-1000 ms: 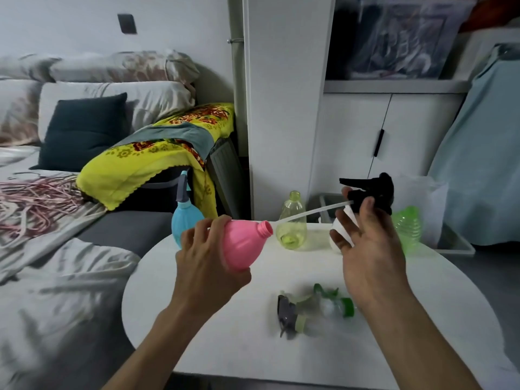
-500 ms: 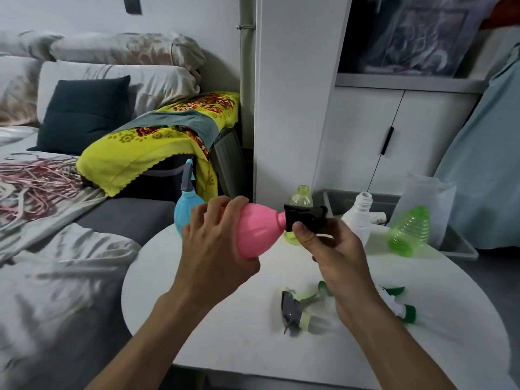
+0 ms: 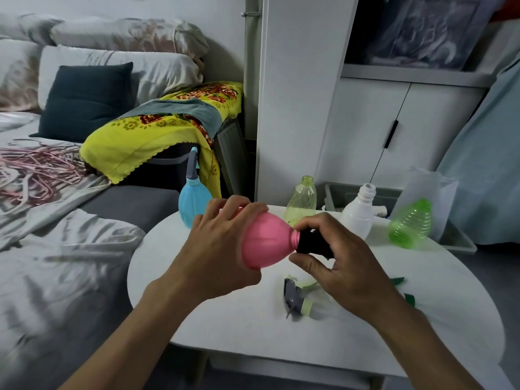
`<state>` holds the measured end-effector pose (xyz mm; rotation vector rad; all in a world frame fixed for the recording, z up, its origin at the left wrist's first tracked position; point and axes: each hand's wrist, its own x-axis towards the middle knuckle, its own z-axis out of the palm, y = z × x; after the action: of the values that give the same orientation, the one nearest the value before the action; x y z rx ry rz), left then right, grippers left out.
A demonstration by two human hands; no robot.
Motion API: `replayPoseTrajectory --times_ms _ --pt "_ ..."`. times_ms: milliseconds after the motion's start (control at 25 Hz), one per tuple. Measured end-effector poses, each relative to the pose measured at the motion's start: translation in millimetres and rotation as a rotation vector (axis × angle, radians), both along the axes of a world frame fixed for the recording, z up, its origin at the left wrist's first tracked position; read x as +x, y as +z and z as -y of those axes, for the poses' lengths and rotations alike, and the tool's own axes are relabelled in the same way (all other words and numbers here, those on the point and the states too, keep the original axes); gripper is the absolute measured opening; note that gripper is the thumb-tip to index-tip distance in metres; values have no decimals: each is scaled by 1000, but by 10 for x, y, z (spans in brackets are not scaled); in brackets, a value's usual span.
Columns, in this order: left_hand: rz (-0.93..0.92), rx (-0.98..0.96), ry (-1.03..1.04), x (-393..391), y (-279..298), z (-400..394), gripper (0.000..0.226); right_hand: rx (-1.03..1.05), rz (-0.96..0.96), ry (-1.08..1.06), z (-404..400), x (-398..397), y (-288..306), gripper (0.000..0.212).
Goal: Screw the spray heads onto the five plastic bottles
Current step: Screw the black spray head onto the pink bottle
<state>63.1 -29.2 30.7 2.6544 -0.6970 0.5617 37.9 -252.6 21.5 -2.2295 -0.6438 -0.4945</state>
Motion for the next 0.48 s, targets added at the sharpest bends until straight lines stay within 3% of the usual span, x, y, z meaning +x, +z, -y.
replayPoseTrajectory --times_ms 280,480 --pt "-27 98 -65 -11 29 -31 95 -149 51 66 65 -73 88 32" --pt "9 97 -53 -31 54 -21 93 -69 43 55 40 -61 82 29"
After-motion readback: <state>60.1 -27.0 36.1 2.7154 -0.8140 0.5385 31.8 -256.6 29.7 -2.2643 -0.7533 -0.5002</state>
